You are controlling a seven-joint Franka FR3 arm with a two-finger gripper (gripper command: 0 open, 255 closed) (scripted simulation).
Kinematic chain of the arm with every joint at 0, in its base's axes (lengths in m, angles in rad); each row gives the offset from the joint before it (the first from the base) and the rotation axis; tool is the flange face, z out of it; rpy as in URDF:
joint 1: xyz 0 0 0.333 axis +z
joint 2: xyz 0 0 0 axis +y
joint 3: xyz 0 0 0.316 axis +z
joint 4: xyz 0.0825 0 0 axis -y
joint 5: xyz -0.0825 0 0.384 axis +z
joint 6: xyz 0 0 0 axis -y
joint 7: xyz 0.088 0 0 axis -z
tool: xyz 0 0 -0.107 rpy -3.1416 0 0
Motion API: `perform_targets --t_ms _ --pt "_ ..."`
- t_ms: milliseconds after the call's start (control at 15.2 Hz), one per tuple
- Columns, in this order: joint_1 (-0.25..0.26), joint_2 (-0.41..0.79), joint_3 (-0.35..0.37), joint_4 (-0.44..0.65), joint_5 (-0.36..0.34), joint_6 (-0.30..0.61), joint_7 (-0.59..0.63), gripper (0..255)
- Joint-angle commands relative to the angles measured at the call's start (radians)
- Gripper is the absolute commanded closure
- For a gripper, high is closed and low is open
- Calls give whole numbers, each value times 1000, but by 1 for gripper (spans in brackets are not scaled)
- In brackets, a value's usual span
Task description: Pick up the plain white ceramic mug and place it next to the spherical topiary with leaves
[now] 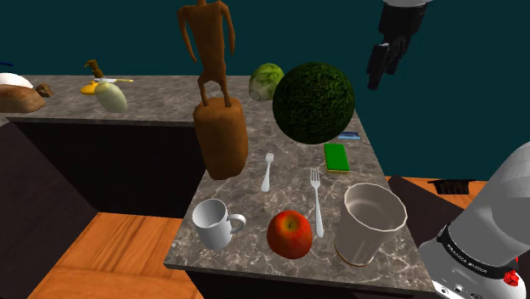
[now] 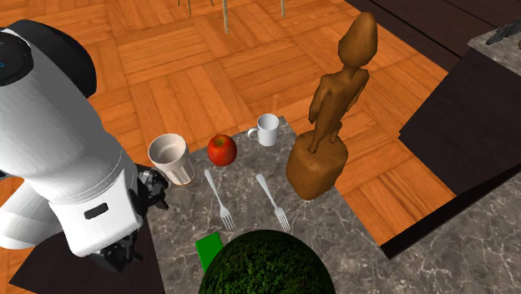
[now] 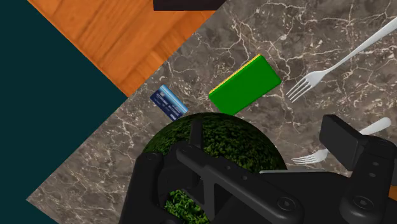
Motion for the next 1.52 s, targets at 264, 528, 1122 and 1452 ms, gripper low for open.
perform_targets --t_ms 264,528,1122,1452 --pt "31 27 70 -41 54 65 90 0" --pt "60 75 141 -63 105 136 178 0" --pt "111 253 307 -42 181 305 377 0" --pt "124 390 399 13 183 396 495 0"
